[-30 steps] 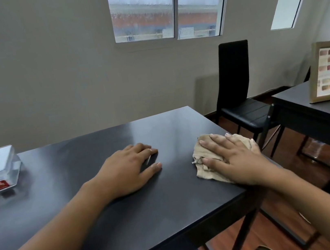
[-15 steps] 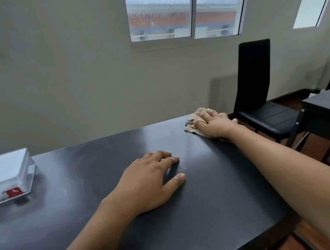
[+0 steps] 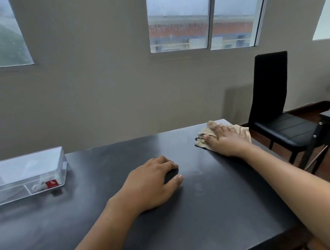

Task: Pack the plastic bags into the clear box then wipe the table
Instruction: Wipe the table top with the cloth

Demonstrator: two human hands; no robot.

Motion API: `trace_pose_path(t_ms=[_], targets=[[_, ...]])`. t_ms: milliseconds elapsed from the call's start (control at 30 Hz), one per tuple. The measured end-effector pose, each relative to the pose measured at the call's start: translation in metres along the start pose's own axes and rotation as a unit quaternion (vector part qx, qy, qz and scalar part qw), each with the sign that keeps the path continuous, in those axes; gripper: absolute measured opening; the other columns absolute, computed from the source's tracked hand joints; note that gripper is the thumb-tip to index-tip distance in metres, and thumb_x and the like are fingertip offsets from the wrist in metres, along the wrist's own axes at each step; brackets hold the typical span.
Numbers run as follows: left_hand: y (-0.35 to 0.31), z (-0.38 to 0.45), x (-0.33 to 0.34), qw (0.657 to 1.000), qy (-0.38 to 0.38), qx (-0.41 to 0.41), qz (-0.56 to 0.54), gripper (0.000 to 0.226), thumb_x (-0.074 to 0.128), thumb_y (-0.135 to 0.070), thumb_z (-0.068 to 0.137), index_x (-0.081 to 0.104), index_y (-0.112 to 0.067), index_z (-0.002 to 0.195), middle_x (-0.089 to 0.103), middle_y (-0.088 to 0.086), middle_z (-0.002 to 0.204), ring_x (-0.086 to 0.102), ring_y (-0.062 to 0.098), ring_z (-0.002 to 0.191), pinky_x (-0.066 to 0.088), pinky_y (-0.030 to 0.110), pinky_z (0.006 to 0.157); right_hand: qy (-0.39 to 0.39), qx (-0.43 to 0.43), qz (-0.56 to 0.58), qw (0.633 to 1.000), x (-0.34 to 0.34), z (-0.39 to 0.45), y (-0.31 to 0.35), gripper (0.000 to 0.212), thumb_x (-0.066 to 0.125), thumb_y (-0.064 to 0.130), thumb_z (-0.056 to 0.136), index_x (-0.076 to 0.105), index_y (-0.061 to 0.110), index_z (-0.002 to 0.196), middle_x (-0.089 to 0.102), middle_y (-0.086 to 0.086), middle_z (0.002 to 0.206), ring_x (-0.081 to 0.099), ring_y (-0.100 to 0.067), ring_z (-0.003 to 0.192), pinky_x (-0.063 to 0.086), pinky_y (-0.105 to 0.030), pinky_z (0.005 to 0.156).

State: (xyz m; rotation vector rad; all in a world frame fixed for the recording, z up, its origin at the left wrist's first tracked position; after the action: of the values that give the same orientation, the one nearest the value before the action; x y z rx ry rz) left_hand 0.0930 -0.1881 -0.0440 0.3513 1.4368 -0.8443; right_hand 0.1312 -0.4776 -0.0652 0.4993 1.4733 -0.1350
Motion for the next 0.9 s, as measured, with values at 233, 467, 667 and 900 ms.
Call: trace_pose_path(t_ms=[233,467,667,900], targets=[[0.018,-0.048,-0.011,0.999,0.007,-0.021,0.029,0.052,0.036,-0.063,0.097,0.050,-0.038,0.141,0.048,-0.022,0.140,0.045,0.004,0.132,0.050,0.039,0.098,0.044,-0.076,-0.014,0.996,0.010,-0.065,0.037,0.069,0.022,0.074,0.094,0.014,0.047,0.157,0.005,0.014,0.171,-0.001,-0.018,0.158,-0.010,-0.064,0.120],[0.044,-0.121,-0.033,0.998,-0.041,-0.045,0.012,0.050,0.033,-0.061,0.099,0.051,-0.039,0.140,0.048,-0.027,0.138,0.046,-0.004,0.127,0.047,0.028,0.100,0.068,-0.202,-0.023,0.977,0.028,-0.153,0.108,0.061,0.022,0.066,0.097,0.006,0.056,0.155,-0.008,0.017,0.170,-0.015,-0.015,0.157,-0.015,-0.062,0.120],[0.078,-0.204,-0.051,0.990,-0.081,-0.114,-0.004,0.050,0.030,-0.065,0.098,0.050,-0.046,0.139,0.044,-0.036,0.139,0.042,-0.013,0.128,0.047,0.024,0.101,0.045,-0.306,-0.017,0.951,0.040,-0.208,0.172,0.065,0.010,0.075,0.086,0.009,0.066,0.150,0.010,0.014,0.165,0.000,-0.016,0.154,-0.002,-0.041,0.124],[0.137,-0.298,-0.077,0.963,-0.155,-0.218,0.000,0.045,0.033,-0.064,0.097,0.062,-0.044,0.123,0.054,-0.035,0.123,0.051,-0.011,0.116,0.047,0.022,0.098,0.058,-0.425,-0.037,0.903,0.055,-0.242,0.255,0.069,0.009,0.070,0.091,0.009,0.052,0.158,0.017,0.020,0.164,0.011,-0.009,0.152,0.009,-0.038,0.123]])
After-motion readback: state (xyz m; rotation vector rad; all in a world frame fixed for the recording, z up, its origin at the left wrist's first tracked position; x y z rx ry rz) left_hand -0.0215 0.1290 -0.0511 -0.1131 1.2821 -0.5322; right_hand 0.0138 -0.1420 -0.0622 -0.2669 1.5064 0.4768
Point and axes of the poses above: each hand's wrist, its own z-axis towards the middle knuckle, its own x-axis out of the palm, y = z × x, the point moved 5 cm from there along z, towards the middle knuckle
